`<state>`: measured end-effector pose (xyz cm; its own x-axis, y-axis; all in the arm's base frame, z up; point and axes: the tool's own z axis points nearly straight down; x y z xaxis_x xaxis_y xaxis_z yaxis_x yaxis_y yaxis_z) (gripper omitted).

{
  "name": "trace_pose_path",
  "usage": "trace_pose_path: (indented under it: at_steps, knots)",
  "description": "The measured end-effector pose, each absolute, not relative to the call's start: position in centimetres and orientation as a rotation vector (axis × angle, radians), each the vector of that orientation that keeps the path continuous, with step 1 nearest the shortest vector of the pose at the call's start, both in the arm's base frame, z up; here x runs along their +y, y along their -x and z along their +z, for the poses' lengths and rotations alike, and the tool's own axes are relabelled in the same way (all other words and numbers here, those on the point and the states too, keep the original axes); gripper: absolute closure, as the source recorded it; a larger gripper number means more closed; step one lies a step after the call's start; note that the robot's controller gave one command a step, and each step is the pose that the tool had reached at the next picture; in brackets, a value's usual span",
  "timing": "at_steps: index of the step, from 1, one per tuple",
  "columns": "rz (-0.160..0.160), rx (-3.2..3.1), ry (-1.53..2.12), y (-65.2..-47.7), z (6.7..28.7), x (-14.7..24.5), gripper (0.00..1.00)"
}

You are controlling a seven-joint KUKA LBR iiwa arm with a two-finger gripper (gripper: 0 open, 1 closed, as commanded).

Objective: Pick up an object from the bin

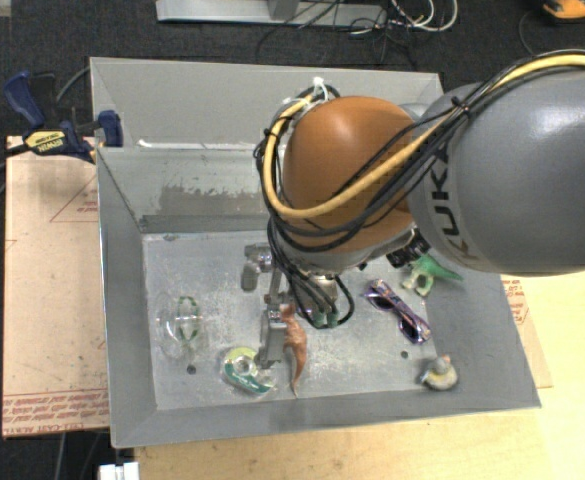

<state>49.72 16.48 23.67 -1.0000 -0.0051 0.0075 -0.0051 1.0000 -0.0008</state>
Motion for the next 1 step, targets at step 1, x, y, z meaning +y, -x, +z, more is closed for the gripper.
trace_pose_path:
  at_steps: [1]
  knots:
    - [-0.002,-3.142,0.000,-49.89,24.13,16.34,0.00]
